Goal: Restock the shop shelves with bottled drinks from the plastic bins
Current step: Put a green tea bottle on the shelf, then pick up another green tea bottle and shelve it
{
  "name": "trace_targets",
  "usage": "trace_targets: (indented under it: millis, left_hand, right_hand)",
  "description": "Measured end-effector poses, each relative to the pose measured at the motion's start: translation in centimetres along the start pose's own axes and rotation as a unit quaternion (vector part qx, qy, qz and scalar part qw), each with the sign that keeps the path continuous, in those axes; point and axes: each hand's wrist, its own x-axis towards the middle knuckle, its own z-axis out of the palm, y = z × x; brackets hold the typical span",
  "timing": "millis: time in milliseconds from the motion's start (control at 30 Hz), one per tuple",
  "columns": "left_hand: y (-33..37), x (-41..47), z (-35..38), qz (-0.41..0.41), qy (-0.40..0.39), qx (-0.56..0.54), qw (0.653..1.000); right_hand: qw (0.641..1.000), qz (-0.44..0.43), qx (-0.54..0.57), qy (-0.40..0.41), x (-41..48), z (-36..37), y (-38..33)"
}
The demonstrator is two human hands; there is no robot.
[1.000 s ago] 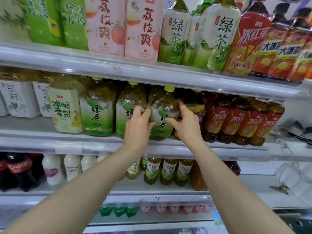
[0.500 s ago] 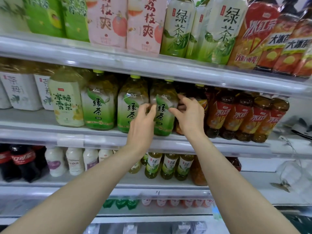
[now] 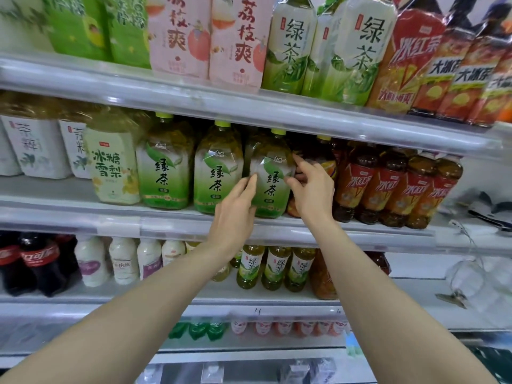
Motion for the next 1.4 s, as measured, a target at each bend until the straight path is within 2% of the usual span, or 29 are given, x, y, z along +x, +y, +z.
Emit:
trace_targets:
  millis: [333,600,767,900,1100,1400]
  left_hand:
    - [-0.8,-1.5,-2.0,-0.015,-0.029,-0.032,0.999]
    - [-4.9,-5.1,-5.6,-0.031,-0.037,-0.046,0.998]
    - [-9.2,-9.5,-7.0,-0.039,-0.051,-0.054,0.996]
    - [-12.7,-14.5,-7.2,-0.095,-0.077,-0.093,0.988]
    - [-18.3,-22.1,-5.3,-0.184,-0.119,-0.117,0.968]
    - [-24.1,-34.1,0.1,-0.280,-0.180,-0.140,0.933]
  right_hand:
    - [0.998,0.025,-0.060,-0.001,-1.6,1.1,-0.3]
    - [0.999,0.013,-0.030,-0.013,-8.0,5.2,-3.3]
    - [0.998,0.000,-0.018,-0.053,-13.7,8.8,-5.5]
    - [0.996,0.009,-0.021,-0.088,-20.0,12.3,-5.8]
    - [0.979,0.091,-0.036,-0.180,-29.4,17.4,-4.0]
    - [0.946,0.192,-0.034,-0.258,-41.7,23.1,1.5]
